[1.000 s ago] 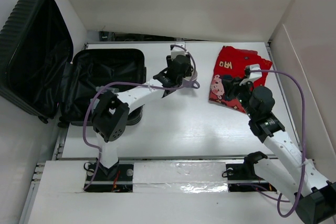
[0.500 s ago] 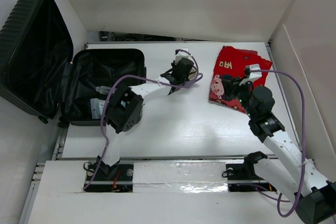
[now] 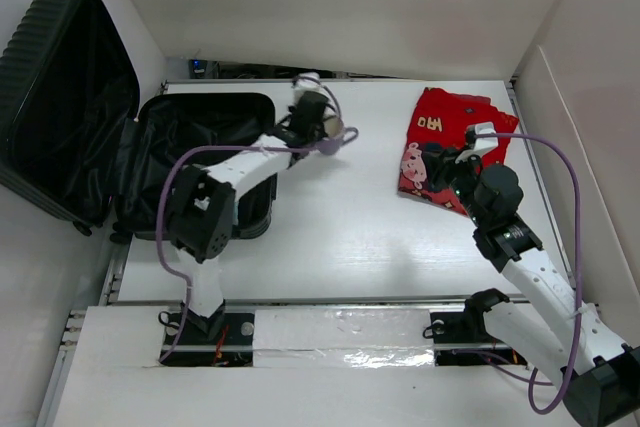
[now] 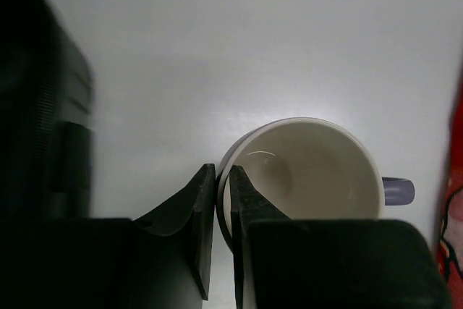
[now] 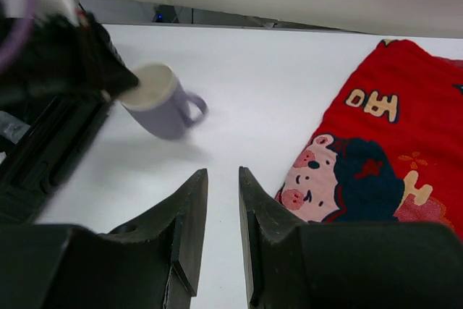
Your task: Pack the luggage
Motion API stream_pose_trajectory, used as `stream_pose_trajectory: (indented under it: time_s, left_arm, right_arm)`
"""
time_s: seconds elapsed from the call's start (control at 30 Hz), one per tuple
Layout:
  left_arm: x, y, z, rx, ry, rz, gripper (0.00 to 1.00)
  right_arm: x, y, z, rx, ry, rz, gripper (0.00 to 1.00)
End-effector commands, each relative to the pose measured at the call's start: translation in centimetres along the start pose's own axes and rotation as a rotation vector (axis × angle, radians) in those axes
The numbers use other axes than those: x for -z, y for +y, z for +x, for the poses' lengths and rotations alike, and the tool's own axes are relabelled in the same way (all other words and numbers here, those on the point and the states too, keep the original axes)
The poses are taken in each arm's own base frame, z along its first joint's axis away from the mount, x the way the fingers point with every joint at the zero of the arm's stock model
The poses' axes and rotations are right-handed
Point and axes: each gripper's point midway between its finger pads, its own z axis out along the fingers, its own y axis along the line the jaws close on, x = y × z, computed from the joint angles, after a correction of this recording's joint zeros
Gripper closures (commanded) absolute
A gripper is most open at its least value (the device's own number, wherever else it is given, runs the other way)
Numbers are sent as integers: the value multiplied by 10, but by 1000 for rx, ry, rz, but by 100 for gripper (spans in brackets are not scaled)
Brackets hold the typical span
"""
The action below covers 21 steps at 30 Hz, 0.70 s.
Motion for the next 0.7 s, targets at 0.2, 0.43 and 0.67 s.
stream_pose_trajectory:
  time_s: [0.2, 0.43, 0.67]
  left_arm:
    - [45, 189, -114, 429, -267, -179, 100]
    - [56, 244, -104, 502, -308, -257, 100]
    - [34, 268, -63, 506, -208, -367, 100]
  right_arm:
    - [1, 9, -24, -6, -77, -31, 70]
    - [2, 16, -24, -7, -75, -62, 70]
    - [2, 14, -24, -4, -73, -54, 70]
